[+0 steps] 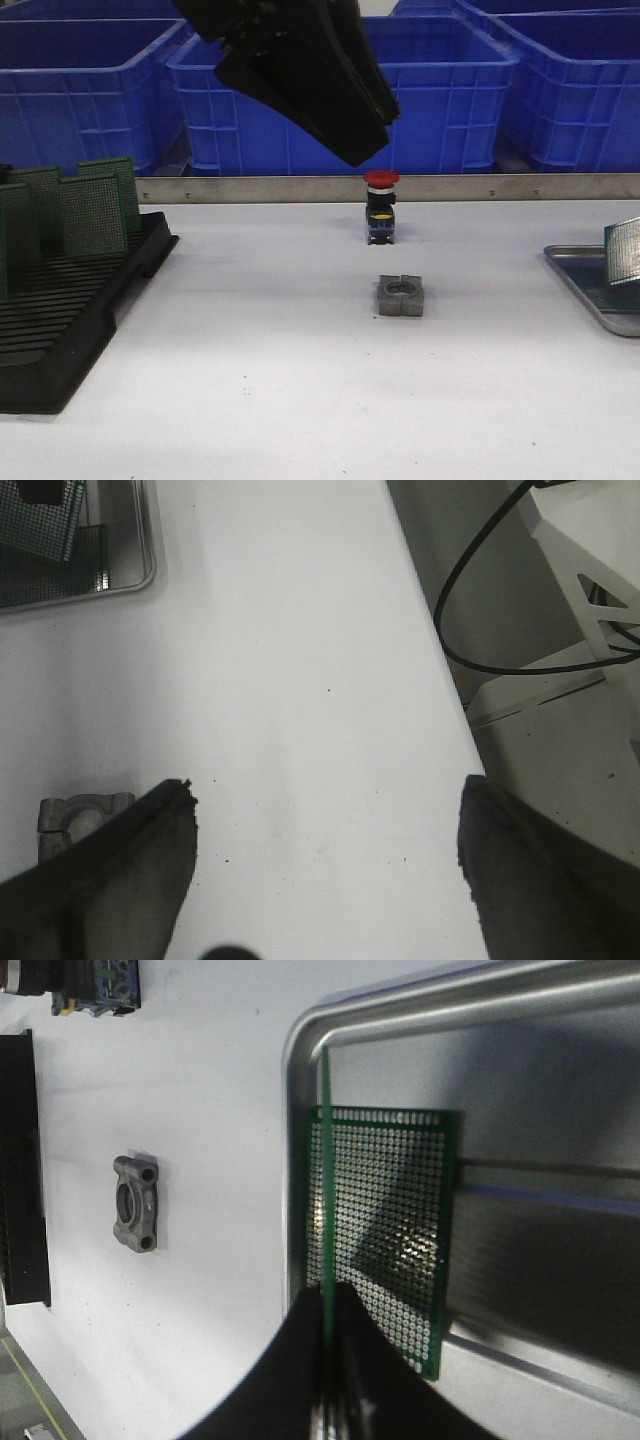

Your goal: Place circuit board on tray

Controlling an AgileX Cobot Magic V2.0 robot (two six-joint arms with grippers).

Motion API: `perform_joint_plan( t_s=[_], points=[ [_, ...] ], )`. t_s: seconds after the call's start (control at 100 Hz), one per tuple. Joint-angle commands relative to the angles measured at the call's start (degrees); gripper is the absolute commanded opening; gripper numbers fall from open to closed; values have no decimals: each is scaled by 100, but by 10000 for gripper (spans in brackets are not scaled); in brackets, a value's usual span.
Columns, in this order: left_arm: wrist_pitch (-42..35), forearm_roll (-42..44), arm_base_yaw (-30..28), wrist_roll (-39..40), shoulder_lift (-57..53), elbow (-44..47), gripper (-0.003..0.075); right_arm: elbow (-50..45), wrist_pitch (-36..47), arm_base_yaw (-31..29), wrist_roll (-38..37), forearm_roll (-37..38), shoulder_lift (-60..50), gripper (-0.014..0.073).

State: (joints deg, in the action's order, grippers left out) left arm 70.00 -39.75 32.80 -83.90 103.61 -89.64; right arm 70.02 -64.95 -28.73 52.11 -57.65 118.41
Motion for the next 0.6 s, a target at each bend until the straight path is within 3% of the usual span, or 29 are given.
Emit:
perform_joint_plan(
  t_s=[0.0, 0.24, 0.47, 0.59],
  points=[
    [81, -363, 46, 11, -288, -167, 517, 132, -241, -26, -61, -250, -281, 82],
    [81, -363, 46, 11, -288, -167, 517, 132, -198, -26, -85, -243, -281, 356],
    [81, -363, 46, 11, -288, -167, 517, 132, -61, -32, -85, -126, -343, 472],
    [81, -363, 46, 11, -288, -167, 517, 132, -51, -32, -85, -121, -381, 477]
  ],
)
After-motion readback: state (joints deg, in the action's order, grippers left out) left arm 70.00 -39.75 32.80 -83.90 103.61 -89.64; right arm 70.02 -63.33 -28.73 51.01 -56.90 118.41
